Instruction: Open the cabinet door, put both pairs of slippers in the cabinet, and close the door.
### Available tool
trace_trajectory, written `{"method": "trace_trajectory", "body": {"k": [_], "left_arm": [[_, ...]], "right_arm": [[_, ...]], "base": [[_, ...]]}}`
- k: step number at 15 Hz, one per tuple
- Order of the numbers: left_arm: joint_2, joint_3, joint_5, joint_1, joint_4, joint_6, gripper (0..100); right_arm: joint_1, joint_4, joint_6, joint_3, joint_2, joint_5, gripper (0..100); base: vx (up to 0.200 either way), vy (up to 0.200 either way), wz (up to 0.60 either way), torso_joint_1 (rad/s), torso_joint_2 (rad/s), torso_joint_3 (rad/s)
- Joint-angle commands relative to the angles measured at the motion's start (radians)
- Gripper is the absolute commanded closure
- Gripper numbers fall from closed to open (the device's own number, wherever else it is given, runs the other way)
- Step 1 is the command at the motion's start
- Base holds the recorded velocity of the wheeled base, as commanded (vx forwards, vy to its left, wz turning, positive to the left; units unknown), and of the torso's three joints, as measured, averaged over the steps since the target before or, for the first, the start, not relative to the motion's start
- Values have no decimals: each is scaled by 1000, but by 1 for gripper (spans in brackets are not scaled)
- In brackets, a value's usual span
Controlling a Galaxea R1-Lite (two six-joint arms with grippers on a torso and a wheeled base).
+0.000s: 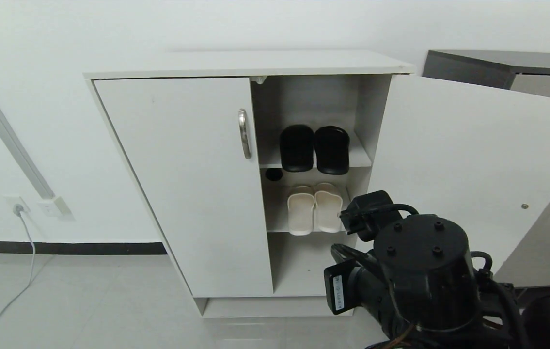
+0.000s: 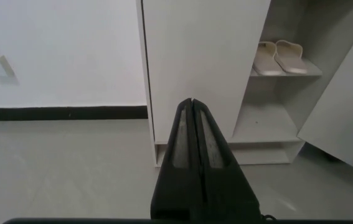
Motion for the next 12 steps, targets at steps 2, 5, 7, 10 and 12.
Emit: {"method": "trace_trajectory", "body": {"k": [2, 5, 7, 10, 12], "left_arm": [[0, 0, 0, 0, -1, -1, 100], [1, 0, 5, -2, -3, 5, 100], [0, 0, -4, 0, -3, 4, 100], [0, 0, -4, 0, -3, -1, 100], [0, 0, -4, 0, -3, -1, 100]], "right_arm": [[-8, -3, 3, -1, 0, -2, 100], [-9, -3, 3, -1, 6, -2, 100], [-9, -4, 1, -2, 9, -2, 100], [-17, -6, 0, 4, 8, -2, 100], [-17, -17, -2, 5, 9, -2, 100]], "base": [[0, 0, 0, 51, -508, -373], [0, 0, 0, 72, -513, -357], [0, 0, 0, 117, -464, -339], [0, 0, 0, 141, -474, -334], [0, 0, 0, 151, -474, -317]]}}
